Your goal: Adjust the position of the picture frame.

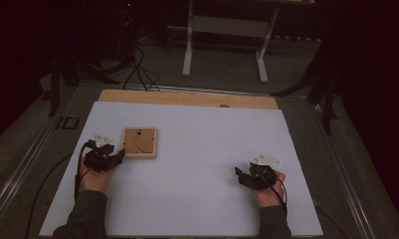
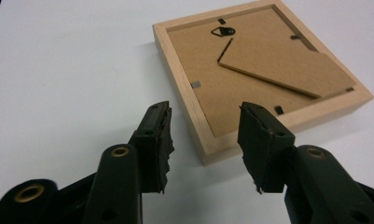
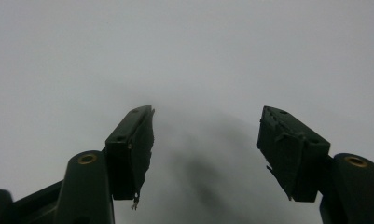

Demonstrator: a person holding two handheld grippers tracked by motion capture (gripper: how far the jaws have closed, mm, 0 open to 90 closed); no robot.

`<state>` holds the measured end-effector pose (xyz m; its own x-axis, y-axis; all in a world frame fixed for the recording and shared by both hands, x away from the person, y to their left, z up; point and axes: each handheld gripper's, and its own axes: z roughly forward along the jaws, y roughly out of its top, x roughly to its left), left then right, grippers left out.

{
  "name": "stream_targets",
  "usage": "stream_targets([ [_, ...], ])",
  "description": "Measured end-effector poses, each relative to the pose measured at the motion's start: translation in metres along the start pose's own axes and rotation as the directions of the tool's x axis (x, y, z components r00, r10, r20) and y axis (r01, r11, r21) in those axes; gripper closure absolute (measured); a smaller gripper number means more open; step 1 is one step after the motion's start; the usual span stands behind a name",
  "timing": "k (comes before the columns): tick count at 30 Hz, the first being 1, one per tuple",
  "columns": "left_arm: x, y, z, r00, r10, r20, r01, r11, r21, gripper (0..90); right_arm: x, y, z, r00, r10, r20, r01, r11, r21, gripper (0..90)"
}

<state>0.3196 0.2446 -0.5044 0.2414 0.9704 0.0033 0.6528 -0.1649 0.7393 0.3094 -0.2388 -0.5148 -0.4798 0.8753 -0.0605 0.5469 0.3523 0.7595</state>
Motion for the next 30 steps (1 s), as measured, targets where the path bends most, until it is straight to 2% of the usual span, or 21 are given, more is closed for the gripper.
stream_targets([
  [3,0.001,0.003,0.003,1.0,0.005,-0.003,-0.005,1.0,0.003,56.7,0.0,0.0,0.0,1.0,0.0,0.0,0.0,1.0,0.0,35.3],
  [8,0.004,0.004,0.009,0.9999,-0.013,0.003,0.013,0.9998,0.014,61.0,0.0,0.0,0.0,1.0,0.002,0.0,-0.002,1.0,0.002,35.4],
  [15,0.006,0.009,0.017,1.0,-0.002,-0.002,0.002,0.9995,0.03,66.7,0.0,0.0,0.001,1.0,0.001,0.0,-0.001,1.0,0.005,35.4],
  [20,0.008,0.011,0.021,1.0,-0.005,-0.005,0.005,0.9991,0.042,68.6,0.0,0.0,0.001,1.0,0.002,0.0,-0.002,1.0,0.006,35.5],
  [30,0.01,0.011,0.022,0.9998,-0.014,0.015,0.013,0.9991,0.041,71.3,0.0,0.0,0.001,1.0,0.002,0.0,-0.002,1.0,0.006,35.5],
])
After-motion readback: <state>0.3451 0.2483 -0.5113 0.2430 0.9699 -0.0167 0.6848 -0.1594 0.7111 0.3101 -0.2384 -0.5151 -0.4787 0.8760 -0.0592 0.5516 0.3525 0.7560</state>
